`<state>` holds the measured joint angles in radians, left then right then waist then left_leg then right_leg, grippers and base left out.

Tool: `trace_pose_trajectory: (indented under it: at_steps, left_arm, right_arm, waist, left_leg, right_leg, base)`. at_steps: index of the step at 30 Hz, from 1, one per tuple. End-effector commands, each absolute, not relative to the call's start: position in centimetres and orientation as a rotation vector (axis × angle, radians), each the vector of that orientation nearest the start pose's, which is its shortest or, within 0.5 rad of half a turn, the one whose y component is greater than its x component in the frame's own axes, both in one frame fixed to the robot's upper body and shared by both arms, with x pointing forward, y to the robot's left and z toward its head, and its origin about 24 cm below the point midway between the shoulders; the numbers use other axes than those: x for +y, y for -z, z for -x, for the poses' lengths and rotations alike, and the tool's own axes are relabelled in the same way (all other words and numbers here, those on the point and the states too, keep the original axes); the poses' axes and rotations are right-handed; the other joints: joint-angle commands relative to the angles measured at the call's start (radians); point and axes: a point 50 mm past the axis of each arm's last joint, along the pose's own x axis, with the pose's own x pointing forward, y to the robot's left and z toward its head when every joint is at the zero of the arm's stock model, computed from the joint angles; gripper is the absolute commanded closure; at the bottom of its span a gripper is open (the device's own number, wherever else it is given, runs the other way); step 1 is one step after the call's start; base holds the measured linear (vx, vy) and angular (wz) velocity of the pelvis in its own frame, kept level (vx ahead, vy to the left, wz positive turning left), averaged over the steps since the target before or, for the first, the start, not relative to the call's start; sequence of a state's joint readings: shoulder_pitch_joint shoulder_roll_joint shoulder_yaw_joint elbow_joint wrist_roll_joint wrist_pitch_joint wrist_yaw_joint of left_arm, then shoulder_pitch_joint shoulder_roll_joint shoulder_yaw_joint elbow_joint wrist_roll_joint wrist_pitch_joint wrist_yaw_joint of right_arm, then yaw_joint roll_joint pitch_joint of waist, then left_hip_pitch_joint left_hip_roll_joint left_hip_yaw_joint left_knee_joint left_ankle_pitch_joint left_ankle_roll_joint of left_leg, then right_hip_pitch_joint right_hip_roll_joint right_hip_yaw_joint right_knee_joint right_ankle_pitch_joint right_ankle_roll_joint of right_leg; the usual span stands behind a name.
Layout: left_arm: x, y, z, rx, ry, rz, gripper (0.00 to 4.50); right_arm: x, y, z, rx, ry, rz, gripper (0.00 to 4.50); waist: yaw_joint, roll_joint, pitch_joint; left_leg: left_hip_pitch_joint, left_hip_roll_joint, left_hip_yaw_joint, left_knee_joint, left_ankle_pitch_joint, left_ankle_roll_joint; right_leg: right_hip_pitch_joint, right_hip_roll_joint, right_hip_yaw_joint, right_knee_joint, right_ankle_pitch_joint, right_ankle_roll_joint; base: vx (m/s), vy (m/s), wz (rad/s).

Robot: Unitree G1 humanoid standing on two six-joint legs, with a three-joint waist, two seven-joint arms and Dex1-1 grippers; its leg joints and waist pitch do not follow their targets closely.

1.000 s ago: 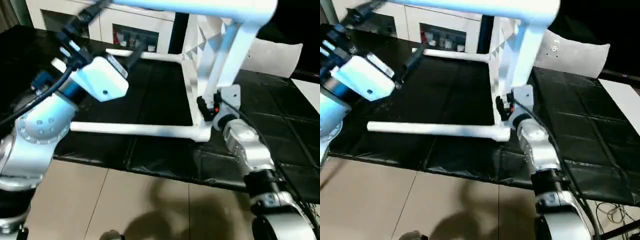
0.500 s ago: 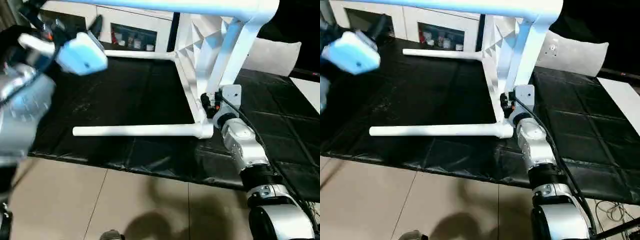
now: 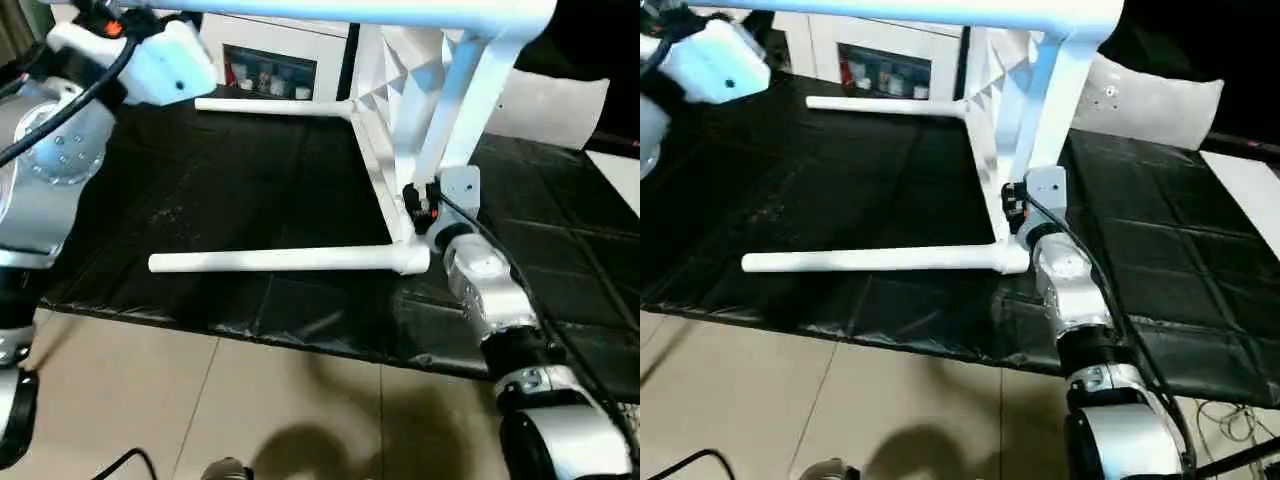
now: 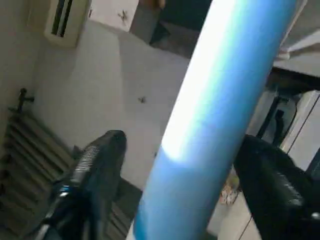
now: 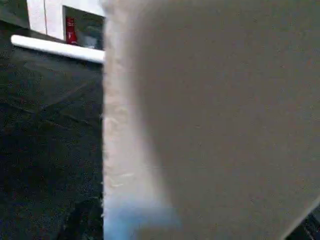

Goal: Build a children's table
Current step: Flip table

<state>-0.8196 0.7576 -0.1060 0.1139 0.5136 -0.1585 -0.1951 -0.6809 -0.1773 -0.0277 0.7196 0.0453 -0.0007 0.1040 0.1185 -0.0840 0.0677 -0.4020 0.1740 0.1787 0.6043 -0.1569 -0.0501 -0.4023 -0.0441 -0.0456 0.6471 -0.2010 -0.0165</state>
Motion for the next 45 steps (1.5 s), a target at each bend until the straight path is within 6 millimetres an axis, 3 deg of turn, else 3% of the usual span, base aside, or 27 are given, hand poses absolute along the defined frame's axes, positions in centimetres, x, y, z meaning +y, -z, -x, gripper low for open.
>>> trace_pose_trajectory:
  at_steps: [1, 3, 6, 14, 19, 23, 27, 31, 33, 36, 38, 40, 44, 45]
  left_arm:
    - [19.0, -29.5, -33.1, -0.689, 0.072, -1.338, 1.23]
    - [19.1, -29.5, -33.2, -0.680, 0.074, -1.327, 1.34]
    - [19.2, -29.5, -33.4, -0.667, 0.080, -1.315, 1.57]
    - [19.3, -29.2, -33.8, -0.629, 0.113, -1.301, 2.17]
    - [20.2, -30.1, -34.2, -0.600, 0.070, -1.293, 2.52]
    - [21.2, -30.4, -34.7, -0.542, 0.049, -1.236, 2.75]
    - [21.8, -29.6, -35.2, -0.464, 0.072, -1.080, 2.89]
    - [22.4, -28.5, -35.7, -0.378, 0.098, -0.896, 2.92]
    - [22.4, -28.1, -35.8, -0.359, 0.110, -0.834, 2.93]
    - [22.2, -27.9, -35.9, -0.348, 0.118, -0.743, 2.93]
    - [22.1, -27.8, -35.9, -0.341, 0.116, -0.680, 2.94]
    - [22.1, -27.7, -36.0, -0.331, 0.113, -0.639, 2.94]
    - [22.2, -27.5, -36.0, -0.302, 0.105, -0.598, 2.94]
    - [22.3, -27.3, -36.0, -0.288, 0.104, -0.576, 2.94]
  right_arm:
    - [-16.9, -10.1, -37.8, 0.024, -0.105, 0.314, 2.59]
    - [-17.3, -10.5, -37.8, 0.014, -0.097, 0.341, 2.59]
    - [-17.7, -10.8, -37.8, 0.004, -0.091, 0.362, 2.59]
    - [-18.6, -12.9, -38.1, -0.060, -0.085, 0.477, 2.59]
    - [-18.8, -15.6, -37.7, -0.162, -0.170, 0.637, 2.58]
    - [-20.3, -17.7, -37.4, -0.185, -0.200, 0.754, 2.55]
    - [-22.4, -20.6, -37.4, -0.167, -0.235, 0.801, 2.54]
    - [-23.8, -23.5, -36.9, -0.084, -0.388, 0.818, 2.54]
    - [-24.1, -24.8, -36.8, -0.097, -0.429, 0.801, 1.98]
    - [-23.6, -26.1, -36.6, -0.160, -0.532, 0.786, 1.71]
    - [-23.5, -26.6, -36.6, -0.202, -0.537, 0.827, 1.42]
    - [-23.5, -27.2, -36.8, -0.247, -0.508, 0.851, 1.11]
    - [-23.6, -29.2, -37.0, -0.349, -0.428, 0.790, 0.92]
    - [-23.5, -30.5, -36.9, -0.436, -0.398, 0.736, 0.79]
  waist:
    - [0.007, 0.021, -0.074]
    - [0.011, 0.019, -0.073]
    - [0.024, 0.024, -0.074]
    - [0.032, 0.020, -0.074]
    - [0.039, 0.017, -0.074]
    - [0.048, 0.016, -0.075]
    - [0.051, 0.014, -0.076]
    - [0.051, 0.013, -0.072]
    - [0.050, 0.007, -0.072]
    - [0.047, 0.007, -0.068]
    - [0.044, 0.005, -0.067]
    - [0.041, 0.005, -0.069]
    - [0.035, 0.003, -0.068]
    - [0.033, 0.004, -0.068]
  left_leg:
    - [0.039, 0.056, -0.028, -0.072, -0.287, -0.089]
    - [0.039, 0.055, -0.024, -0.070, -0.265, -0.078]
    - [0.038, 0.057, -0.022, -0.069, -0.225, -0.069]
    - [0.037, 0.054, -0.017, -0.067, -0.214, -0.059]
    - [0.038, 0.055, -0.014, -0.066, -0.202, -0.051]
    - [0.040, 0.054, -0.008, -0.063, -0.182, -0.036]
    - [0.038, 0.054, -0.007, -0.060, -0.179, -0.029]
    - [0.036, 0.054, -0.007, -0.058, -0.186, -0.013]
    - [0.033, 0.053, -0.005, -0.055, -0.189, -0.007]
    - [0.036, 0.057, -0.009, -0.055, -0.234, -0.003]
    - [0.035, 0.057, -0.011, -0.056, -0.238, -0.005]
    - [0.033, 0.057, -0.012, -0.056, -0.243, -0.008]
    - [0.033, 0.057, -0.013, -0.054, -0.265, -0.004]
    - [0.033, 0.057, -0.014, -0.054, -0.264, -0.002]
  right_leg:
    - [0.029, -0.104, 0.048, -0.074, -0.184, -0.148]
    - [0.028, -0.104, 0.049, -0.075, -0.184, -0.146]
    - [0.028, -0.102, 0.050, -0.071, -0.158, -0.142]
    - [0.029, -0.103, 0.048, -0.071, -0.167, -0.138]
    - [0.028, -0.100, 0.047, -0.072, -0.177, -0.120]
    - [0.026, -0.099, 0.047, -0.068, -0.144, -0.127]
    - [0.030, -0.100, 0.045, -0.066, -0.131, -0.147]
    - [0.034, -0.102, 0.046, -0.069, -0.132, -0.159]
    - [0.037, -0.104, 0.046, -0.069, -0.149, -0.169]
    - [0.032, -0.110, 0.045, -0.081, -0.241, -0.151]
    - [0.033, -0.109, 0.044, -0.083, -0.255, -0.151]
    - [0.031, -0.109, 0.041, -0.084, -0.270, -0.156]
    - [0.028, -0.109, 0.041, -0.087, -0.303, -0.148]
    - [0.027, -0.108, 0.041, -0.087, -0.303, -0.148]
  base:
    - [0.000, 0.000, 0.00]
    - [0.000, 0.000, 0.00]
    - [0.000, 0.000, 0.00]
    - [0.000, 0.000, 0.00]
    - [0.000, 0.000, 0.00]
    - [0.000, 0.000, 0.00]
    - [0.000, 0.000, 0.00]
    - [0.000, 0.000, 0.00]
    - [0.000, 0.000, 0.00]
    - [0.000, 0.000, 0.00]
    - [0.000, 0.000, 0.00]
    - [0.000, 0.000, 0.00]
    - [0.000, 0.000, 0.00]
    - [0.000, 0.000, 0.00]
